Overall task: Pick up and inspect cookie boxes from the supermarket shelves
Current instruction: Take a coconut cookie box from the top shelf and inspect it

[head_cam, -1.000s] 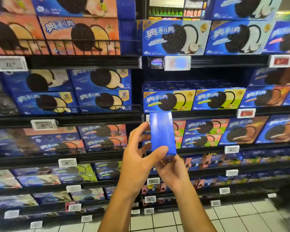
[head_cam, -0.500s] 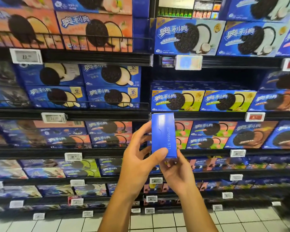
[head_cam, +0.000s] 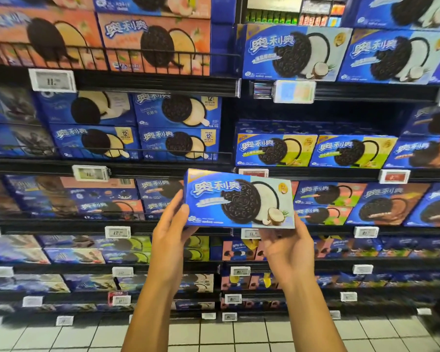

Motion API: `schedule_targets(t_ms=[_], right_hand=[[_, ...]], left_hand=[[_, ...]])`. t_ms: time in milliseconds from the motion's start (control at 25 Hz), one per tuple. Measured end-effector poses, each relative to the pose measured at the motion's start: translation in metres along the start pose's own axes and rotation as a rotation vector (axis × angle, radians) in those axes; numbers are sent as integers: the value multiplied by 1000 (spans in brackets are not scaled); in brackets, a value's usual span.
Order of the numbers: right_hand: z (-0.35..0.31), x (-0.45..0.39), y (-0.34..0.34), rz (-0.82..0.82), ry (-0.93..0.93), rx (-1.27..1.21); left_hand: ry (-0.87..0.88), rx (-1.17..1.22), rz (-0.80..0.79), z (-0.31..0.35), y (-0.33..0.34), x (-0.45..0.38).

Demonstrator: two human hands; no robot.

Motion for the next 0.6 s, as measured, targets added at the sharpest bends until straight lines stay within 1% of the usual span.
schedule_targets(t_ms=[160,280,360,400,480,560,600], right_hand=[[-9,11,14,-105,-40,-11],[-6,19,22,-222,48,-14],[-2,23,23,-272,93,-6],[-1,24,22,-274,88,-2],[-3,26,25,-251,39,26],[-7,30,32,-192,-57,112],[-8,33,37,-164,-120,179]], left_hand=[[24,50,8,-6,-7,-3],[18,115,-13,-8,-10,-3],[-8,93,-12,-10,-11,0],[-24,49,-3,-11,-12,1],[-64,-118,52,-12,-15,1],[-65,-278,95,-8,-13,3],[-43,-293,70,-3,-7,4]])
Point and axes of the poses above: each hand's wrist, its own x-axis away from the middle knuckle, its own y-axis out of the palm, z = x × y, the point moved 4 cm from there along -x, towards the middle knuckle
